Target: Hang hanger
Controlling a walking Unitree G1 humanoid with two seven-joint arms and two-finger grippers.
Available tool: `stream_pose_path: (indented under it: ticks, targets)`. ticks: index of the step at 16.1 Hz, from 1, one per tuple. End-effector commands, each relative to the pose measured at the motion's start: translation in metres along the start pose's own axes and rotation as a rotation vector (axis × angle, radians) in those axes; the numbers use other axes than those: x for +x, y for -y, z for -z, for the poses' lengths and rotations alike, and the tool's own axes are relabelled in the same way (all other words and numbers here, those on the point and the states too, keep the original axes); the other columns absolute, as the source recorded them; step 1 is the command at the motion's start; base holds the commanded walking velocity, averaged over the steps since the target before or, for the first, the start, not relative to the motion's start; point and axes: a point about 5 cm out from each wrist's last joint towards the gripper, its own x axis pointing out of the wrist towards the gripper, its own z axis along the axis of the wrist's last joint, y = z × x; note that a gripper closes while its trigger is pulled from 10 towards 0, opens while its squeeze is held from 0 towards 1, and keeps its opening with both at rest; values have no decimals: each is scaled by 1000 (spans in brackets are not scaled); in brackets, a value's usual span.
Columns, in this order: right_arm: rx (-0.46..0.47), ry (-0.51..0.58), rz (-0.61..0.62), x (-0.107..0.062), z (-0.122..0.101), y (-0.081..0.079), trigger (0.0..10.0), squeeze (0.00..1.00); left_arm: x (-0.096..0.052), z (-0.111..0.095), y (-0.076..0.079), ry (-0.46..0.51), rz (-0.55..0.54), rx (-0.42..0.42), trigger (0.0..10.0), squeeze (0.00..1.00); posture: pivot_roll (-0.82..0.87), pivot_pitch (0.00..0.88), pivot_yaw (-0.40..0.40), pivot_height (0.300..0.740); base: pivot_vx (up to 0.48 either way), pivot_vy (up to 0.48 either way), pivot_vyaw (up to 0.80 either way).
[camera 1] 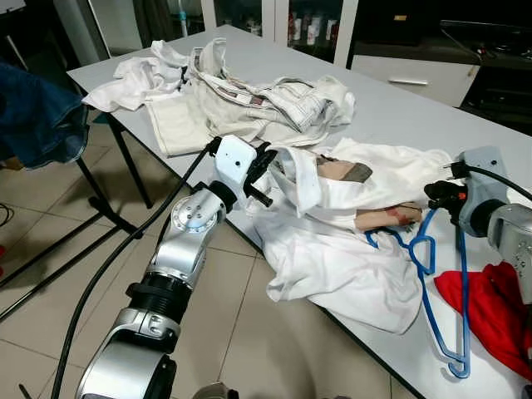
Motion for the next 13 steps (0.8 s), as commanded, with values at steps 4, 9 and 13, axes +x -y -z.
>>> stream_pose_path:
  ticks: [4, 9, 13]
  targets:
    - [-164, 204, -6, -2, -23, -20, 10000, 0, 3, -5, -4, 14, -5, 23, 10000, 0, -19, 0, 44, 723, 0, 0, 0]
    - [-119, 318, -118, -12, -32, -53, 10000, 0, 9, -16, -14, 41, -23, 47, 10000, 0, -23, 2, 48, 723, 0, 0, 0]
    - [-89, 263, -334, -21, -18, -103, 10000, 0, 17, -27, -22, 65, -14, 63, 10000, 0, -35, 3, 58, 723, 0, 0, 0]
